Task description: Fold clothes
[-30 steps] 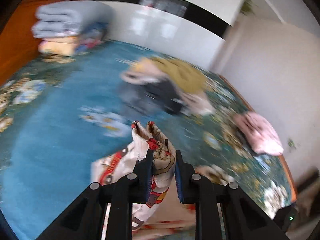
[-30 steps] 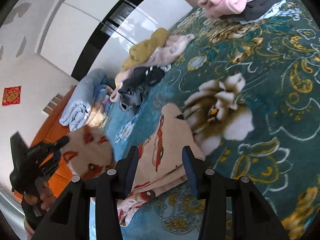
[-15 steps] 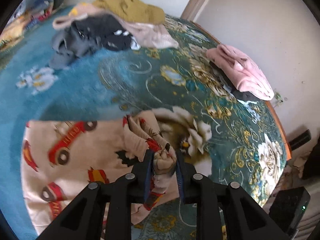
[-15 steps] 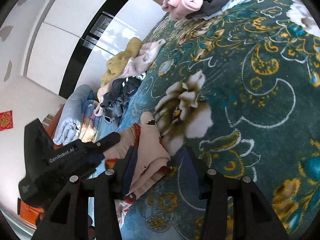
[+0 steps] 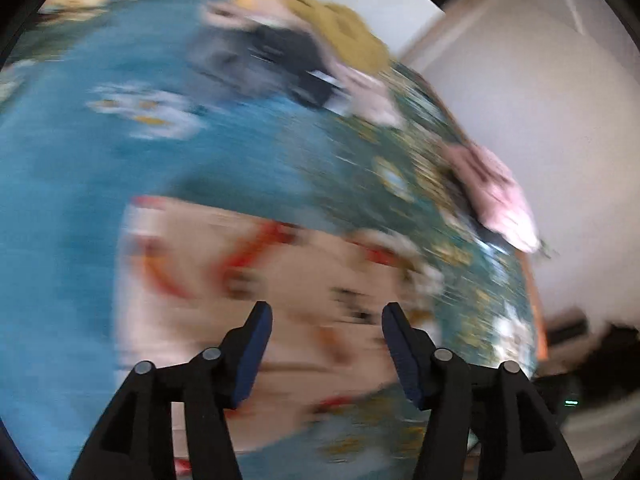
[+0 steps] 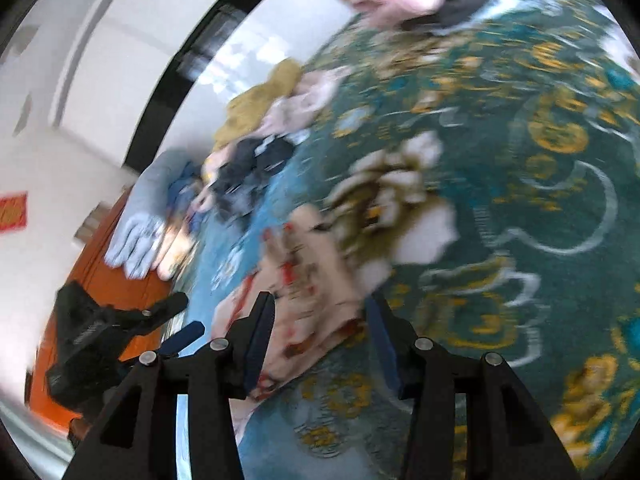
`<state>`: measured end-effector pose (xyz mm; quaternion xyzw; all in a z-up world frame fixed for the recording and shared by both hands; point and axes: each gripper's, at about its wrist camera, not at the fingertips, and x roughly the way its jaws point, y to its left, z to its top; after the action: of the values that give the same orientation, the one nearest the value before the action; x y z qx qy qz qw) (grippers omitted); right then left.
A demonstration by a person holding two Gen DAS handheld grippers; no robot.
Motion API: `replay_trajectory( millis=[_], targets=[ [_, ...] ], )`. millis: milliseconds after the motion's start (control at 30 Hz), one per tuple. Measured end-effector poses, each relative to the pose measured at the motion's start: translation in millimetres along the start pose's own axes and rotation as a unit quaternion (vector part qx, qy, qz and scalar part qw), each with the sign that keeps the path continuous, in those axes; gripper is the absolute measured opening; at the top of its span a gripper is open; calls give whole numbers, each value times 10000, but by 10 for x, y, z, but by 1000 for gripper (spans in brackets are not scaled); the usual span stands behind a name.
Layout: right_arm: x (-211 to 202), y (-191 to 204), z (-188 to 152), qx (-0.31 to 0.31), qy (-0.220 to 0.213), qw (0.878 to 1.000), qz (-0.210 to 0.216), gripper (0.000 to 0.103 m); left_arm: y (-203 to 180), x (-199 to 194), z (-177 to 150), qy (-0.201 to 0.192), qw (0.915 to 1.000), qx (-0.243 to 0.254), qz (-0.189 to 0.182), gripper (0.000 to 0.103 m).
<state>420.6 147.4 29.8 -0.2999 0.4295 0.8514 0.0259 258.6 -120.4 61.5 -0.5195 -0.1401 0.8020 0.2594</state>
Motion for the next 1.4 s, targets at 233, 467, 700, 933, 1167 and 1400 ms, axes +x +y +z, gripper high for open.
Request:
replay_trajectory(
  millis=[233,467,700,933,1167,1400],
  targets=[
    [324,260,42,-552,324,9978,-196,49,577,-37,-262,265,9986,-85,454,62],
    [424,147,50,-313,492,9976,-380,50,727,134,-457,598,9966,-170,544,62],
    [509,151,92,-267,585,9972,-374,52,647,-149,-279,-76,9991,-46,419,62],
    [657,113,91,115,781,9967,-164,52,507,65,-319,245,9994,171,156,62],
    [653,528,269,-674,886,9937,-138,17,504,86,-312,290,9995,102,108,62],
    [507,352,374,-529,487,9972,-208,17,491,160,-356,343,9993,114,84,62]
  ],
)
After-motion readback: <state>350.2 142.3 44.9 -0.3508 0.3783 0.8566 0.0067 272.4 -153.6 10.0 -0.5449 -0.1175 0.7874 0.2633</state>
